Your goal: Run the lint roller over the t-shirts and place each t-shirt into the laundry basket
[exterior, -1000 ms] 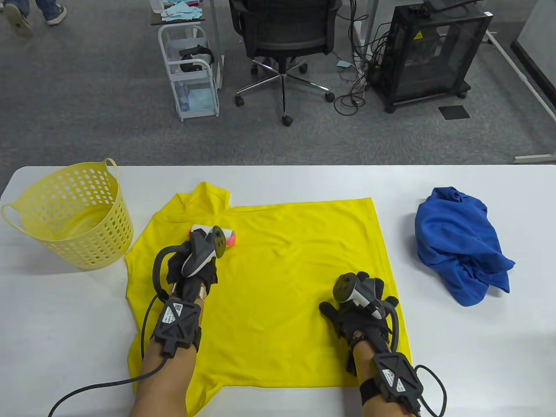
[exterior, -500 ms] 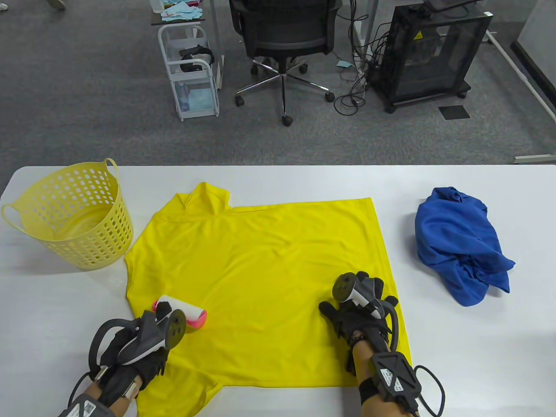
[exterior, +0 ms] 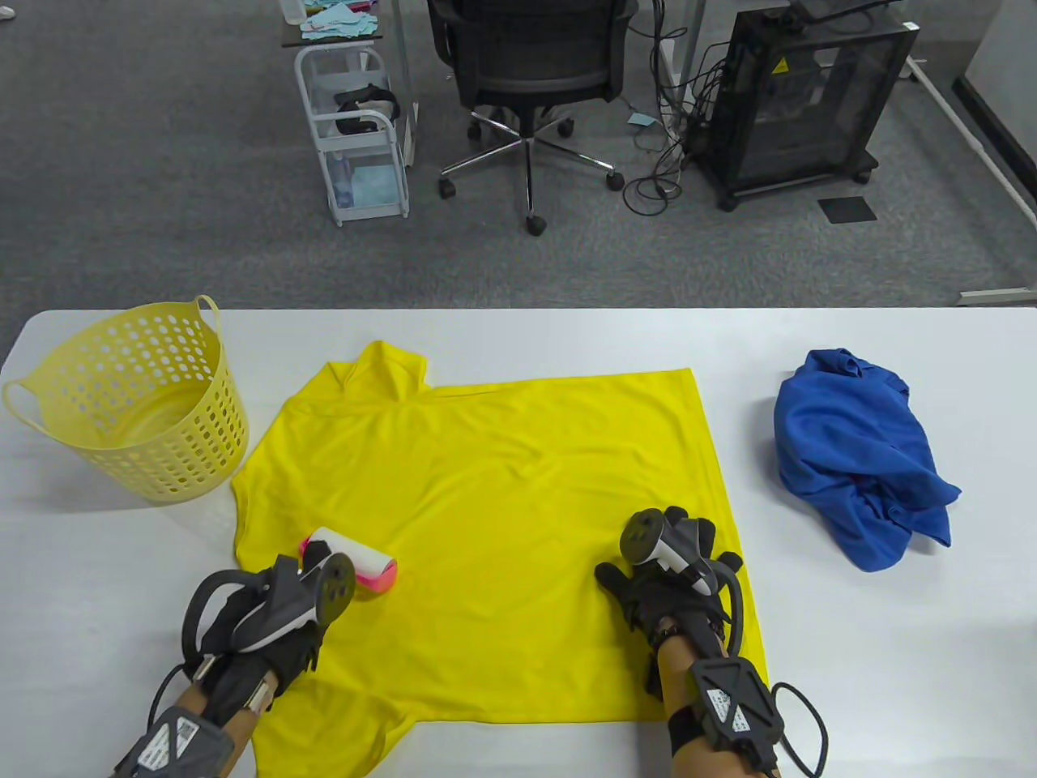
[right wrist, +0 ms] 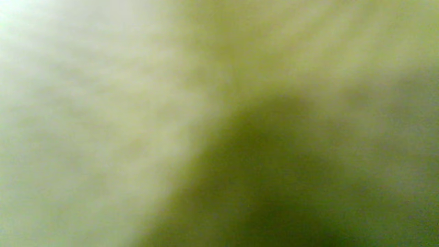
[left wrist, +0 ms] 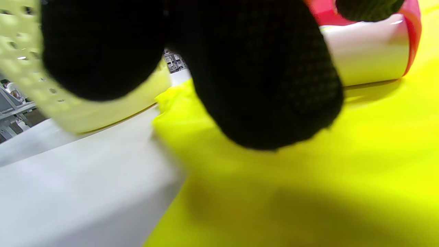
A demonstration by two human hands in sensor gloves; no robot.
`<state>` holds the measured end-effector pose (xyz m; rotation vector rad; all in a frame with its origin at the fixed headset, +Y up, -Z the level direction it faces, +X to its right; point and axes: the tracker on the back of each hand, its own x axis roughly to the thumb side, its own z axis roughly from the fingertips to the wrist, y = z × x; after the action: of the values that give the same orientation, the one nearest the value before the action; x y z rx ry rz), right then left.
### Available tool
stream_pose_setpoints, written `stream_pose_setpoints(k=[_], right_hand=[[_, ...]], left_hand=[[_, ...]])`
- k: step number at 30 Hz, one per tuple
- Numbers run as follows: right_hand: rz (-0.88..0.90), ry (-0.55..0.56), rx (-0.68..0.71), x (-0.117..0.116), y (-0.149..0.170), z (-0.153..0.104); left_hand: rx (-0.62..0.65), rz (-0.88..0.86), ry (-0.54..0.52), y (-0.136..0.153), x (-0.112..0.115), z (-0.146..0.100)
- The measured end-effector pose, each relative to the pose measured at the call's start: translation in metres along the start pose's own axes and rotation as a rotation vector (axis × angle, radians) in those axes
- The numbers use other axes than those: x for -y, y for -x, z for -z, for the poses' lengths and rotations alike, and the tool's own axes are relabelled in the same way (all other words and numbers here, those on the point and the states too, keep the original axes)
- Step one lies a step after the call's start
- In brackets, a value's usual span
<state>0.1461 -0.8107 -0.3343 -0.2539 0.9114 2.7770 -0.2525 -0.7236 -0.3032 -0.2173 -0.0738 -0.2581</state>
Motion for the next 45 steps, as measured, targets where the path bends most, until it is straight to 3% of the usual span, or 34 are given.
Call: stream_pose_setpoints(k=[9, 12, 16, 22, 32, 35, 42, 45], right_hand=[[0.002, -0.004, 0.002, 0.000, 0.000, 0.000], [0.003, -0.004, 0.002, 0.000, 0.000, 0.000], [0.002, -0.004, 0.001, 0.000, 0.000, 0.000], [0.003, -0.003, 0.001, 0.000, 0.000, 0.000], [0.001, -0.002, -0.001, 0.000, 0.000, 0.000], [-0.001, -0.001, -0.002, 0.000, 0.000, 0.000], [0.000, -0.001, -0.002, 0.000, 0.000, 0.000], [0.000, -0.001, -0.002, 0.000, 0.000, 0.000]], left_hand=[[-0.090, -0.060, -0.005, -0.042, -0.030, 0.109], [-0.106, -0.051, 0.002, -0.049, -0.037, 0.129], [-0.100, -0.069, 0.027, -0.048, -0.037, 0.132], [-0.028, -0.076, 0.023, -0.032, -0.025, 0.100], [0.026, -0.038, 0.062, 0.015, 0.009, -0.019], [0.031, -0.031, 0.104, 0.024, 0.012, -0.042], [-0.010, 0.046, 0.045, 0.018, 0.016, -0.052], [-0.011, -0.006, 0.026, 0.024, 0.016, -0.050]])
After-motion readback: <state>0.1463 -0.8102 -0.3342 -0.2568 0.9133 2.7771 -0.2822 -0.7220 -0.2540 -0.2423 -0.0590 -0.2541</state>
